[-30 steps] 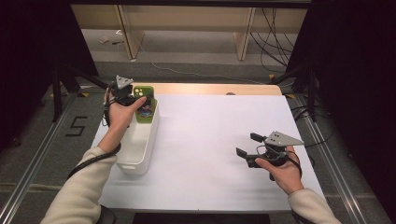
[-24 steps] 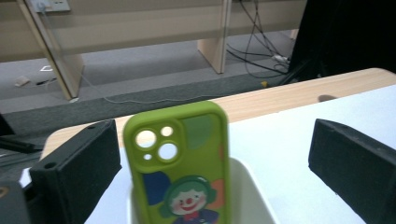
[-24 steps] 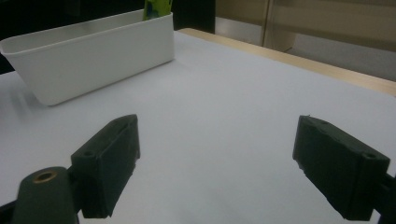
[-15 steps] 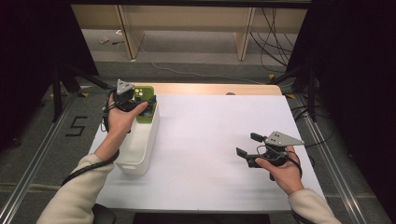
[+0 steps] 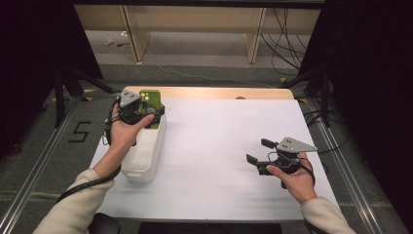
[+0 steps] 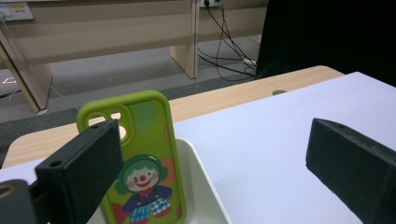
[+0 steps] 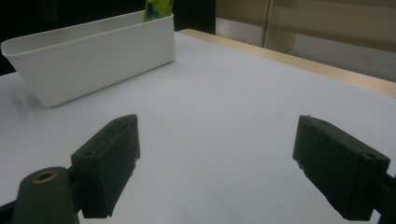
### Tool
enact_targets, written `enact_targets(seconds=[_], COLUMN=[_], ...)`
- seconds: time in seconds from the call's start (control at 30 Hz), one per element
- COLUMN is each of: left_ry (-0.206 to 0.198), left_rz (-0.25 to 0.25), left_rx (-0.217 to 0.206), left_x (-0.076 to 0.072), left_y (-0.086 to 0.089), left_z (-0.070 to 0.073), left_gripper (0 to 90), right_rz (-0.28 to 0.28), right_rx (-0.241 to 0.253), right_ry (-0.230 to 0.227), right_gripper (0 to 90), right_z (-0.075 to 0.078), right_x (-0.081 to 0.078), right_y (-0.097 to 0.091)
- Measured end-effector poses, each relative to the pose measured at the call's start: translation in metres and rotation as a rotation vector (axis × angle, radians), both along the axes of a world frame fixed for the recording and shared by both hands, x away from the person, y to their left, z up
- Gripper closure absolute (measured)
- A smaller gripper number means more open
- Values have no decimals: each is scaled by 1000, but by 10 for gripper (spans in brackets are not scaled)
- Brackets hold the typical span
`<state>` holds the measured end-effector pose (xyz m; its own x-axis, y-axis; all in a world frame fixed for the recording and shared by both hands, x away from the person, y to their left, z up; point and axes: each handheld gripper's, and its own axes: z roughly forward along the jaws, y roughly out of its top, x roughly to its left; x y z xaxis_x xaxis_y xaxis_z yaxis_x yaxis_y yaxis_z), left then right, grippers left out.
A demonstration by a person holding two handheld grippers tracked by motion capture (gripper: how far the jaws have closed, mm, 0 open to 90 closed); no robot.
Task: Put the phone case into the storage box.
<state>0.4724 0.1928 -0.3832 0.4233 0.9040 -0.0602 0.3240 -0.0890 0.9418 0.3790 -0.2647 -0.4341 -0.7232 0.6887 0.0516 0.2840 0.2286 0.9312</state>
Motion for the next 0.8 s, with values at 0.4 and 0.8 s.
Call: enact_targets(seconds=[0.4,0.8], left_ry=[-14,-20], left_rz=[-39,-103], left_rx=[6,-24], left_x=[-19,-40], left_y=[-4,-9], left_z=[-3,-2], left_gripper=[33,35], right_rz=[1,2], right_rx=[-1,1], right_ry=[-1,-2], right_gripper=[158,158], right_z=[0,0], right_x=[0,0], right_y=[0,1])
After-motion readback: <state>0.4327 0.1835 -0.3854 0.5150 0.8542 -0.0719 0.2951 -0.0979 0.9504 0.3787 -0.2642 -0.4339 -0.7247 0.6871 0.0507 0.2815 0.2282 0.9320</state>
